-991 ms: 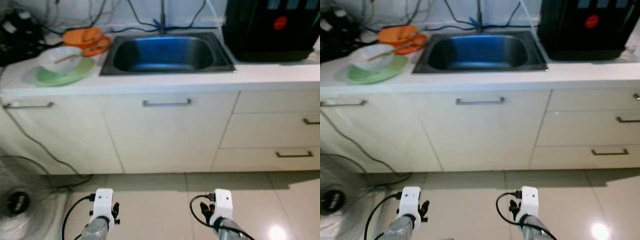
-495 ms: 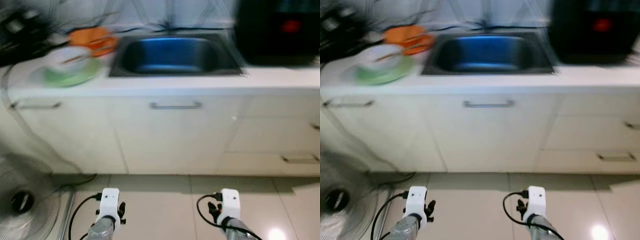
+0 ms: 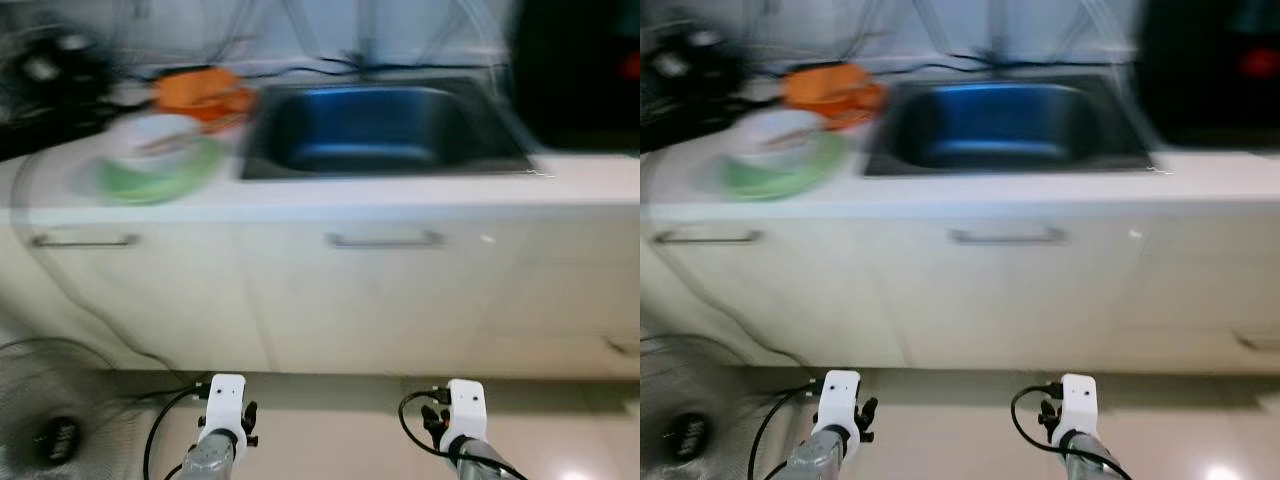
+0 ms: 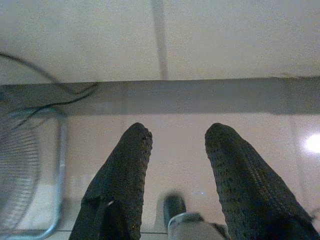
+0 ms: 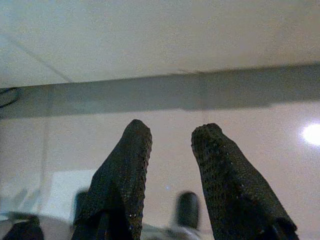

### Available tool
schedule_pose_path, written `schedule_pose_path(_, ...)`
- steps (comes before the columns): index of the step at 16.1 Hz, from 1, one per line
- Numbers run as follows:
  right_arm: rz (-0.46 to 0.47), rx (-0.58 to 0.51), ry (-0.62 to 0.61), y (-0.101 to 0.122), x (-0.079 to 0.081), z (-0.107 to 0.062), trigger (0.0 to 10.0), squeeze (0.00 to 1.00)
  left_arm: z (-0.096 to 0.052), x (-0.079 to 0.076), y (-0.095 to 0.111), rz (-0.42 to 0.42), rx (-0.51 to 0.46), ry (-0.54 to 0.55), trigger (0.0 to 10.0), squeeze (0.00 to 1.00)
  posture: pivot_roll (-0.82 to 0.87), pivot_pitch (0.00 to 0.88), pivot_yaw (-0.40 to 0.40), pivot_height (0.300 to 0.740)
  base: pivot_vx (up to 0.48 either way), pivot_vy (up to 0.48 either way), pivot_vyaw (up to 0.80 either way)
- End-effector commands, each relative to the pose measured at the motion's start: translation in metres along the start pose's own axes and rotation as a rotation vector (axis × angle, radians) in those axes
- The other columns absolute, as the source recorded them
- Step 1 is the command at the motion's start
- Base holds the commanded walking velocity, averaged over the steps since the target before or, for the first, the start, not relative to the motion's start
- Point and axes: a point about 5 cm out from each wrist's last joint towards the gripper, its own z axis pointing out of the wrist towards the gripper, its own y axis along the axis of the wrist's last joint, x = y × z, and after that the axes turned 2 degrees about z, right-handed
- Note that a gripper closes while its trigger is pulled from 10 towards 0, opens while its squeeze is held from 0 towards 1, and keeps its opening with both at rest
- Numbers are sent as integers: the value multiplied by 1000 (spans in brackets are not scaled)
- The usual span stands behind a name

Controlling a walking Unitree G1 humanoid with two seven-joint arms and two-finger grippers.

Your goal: Kitchen organization

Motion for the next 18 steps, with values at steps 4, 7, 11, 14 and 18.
schedule_pose_path(4, -5, -1, 38, 2, 13, 3, 10000, 0, 0, 11, 0, 18, 2, 31, 10000, 0, 34, 0, 83, 740, 288, 130, 0)
schedule_pose_path(7, -6, 1, 41, 2, 14, 3, 10000, 0, 0, 10, 3, 30, -18, 21, 10000, 0, 36, 0, 84, 740, 0, 0, 0)
schedule_pose_path(11, -45, -83, 47, 18, 15, 5, 10000, 0, 4, 3, 29, 56, -157, 2, 10000, 0, 50, 0, 85, 740, 0, 0, 0)
schedule_pose_path(14, -134, -347, 108, 64, 24, 5, 10000, 0, 2, 7, 58, 88, -352, 27, 10000, 0, 46, 0, 90, 740, 0, 0, 0)
schedule_pose_path(18, -188, -672, 152, 118, 38, -10, 10000, 0, -8, 9, 98, 151, -599, 48, 10000, 0, 46, 0, 90, 740, 0, 0, 0)
